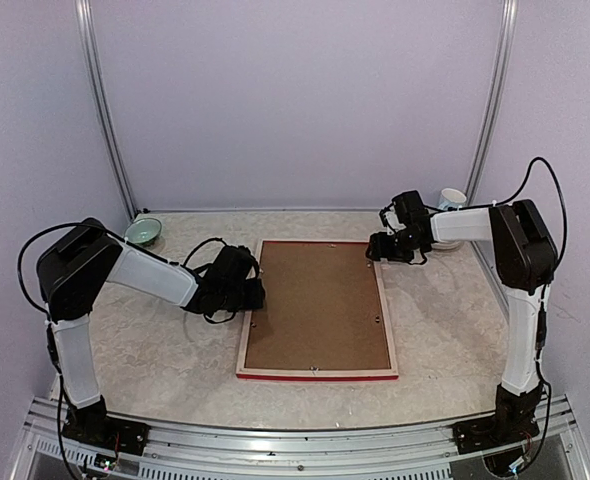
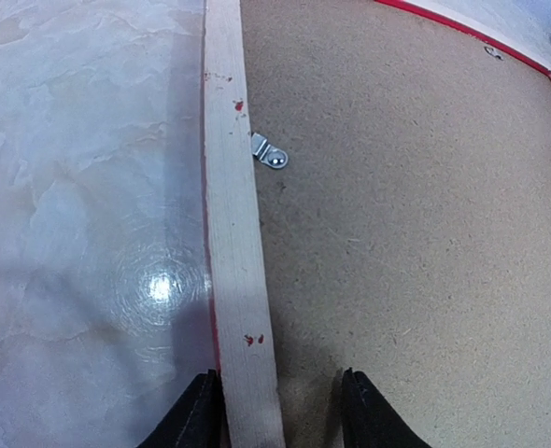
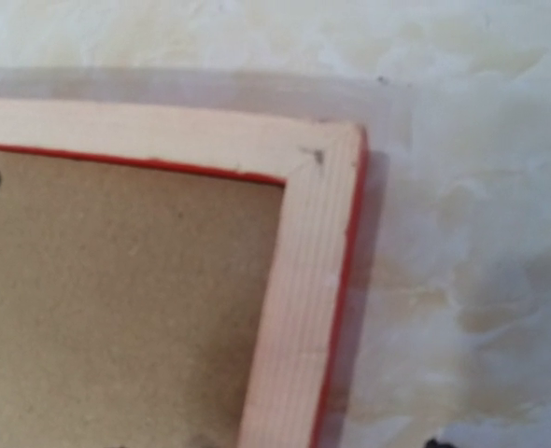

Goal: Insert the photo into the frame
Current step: Move the photo frame to the center of the board.

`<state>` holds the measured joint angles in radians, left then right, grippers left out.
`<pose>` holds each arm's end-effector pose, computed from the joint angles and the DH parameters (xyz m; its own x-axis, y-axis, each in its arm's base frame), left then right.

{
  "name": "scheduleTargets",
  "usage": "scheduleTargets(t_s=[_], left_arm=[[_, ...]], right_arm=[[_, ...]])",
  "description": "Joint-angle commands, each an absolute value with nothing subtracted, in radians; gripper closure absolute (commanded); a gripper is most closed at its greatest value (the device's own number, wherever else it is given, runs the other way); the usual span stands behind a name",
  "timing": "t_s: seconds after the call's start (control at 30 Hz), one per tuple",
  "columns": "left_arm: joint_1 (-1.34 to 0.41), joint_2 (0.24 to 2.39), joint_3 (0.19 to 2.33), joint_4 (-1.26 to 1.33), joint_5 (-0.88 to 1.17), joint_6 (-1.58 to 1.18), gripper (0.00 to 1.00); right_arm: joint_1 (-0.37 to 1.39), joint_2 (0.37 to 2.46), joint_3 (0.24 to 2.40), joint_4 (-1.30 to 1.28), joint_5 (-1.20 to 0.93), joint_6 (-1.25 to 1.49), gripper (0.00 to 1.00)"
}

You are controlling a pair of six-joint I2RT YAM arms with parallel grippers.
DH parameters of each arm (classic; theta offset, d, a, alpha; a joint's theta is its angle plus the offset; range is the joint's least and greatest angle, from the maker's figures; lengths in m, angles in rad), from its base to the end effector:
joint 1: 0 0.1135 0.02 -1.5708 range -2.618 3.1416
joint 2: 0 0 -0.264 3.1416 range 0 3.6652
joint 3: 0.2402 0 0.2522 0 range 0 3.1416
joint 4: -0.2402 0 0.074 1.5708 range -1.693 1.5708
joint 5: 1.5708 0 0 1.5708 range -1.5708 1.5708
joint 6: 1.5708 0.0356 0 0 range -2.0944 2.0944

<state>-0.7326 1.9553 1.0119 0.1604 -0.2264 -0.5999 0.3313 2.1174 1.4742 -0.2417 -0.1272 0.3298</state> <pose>0.2941 -0.2539 0.1185 -0.7340 -0.0797 -0.6744 0.1443 0.9521 -0.2695 0.4321 0.1534 0.1555 -0.8214 0.0572 -0.5674 -0.1401 0.9442 0.2980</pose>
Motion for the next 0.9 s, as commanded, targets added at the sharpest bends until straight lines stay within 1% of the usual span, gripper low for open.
scheduleTargets(t_s=[0.0, 0.43, 0.7, 0.87], left_arm=[[-0.758, 1.956, 0.979, 0.164, -0.205, -0.612, 0.59], [-0.788, 1.913, 0.896, 0.194, -0.171, -0.655, 0.72], [-0.818, 1.861, 0.860, 0.184, -0.163, -0.677, 0.75], [-0.850, 1.828, 0.848, 0.167, -0.167, -0.688, 0.75]], right_arm=[[0.342, 2.139, 1.497, -0.243, -0.111, 0.342, 0.33], [0.362, 2.094, 1.434, -0.245, -0.086, 0.341, 0.36], [0.364, 2.051, 1.384, -0.249, -0.064, 0.344, 0.36], [0.363, 2.020, 1.356, -0.242, -0.066, 0.351, 0.37]])
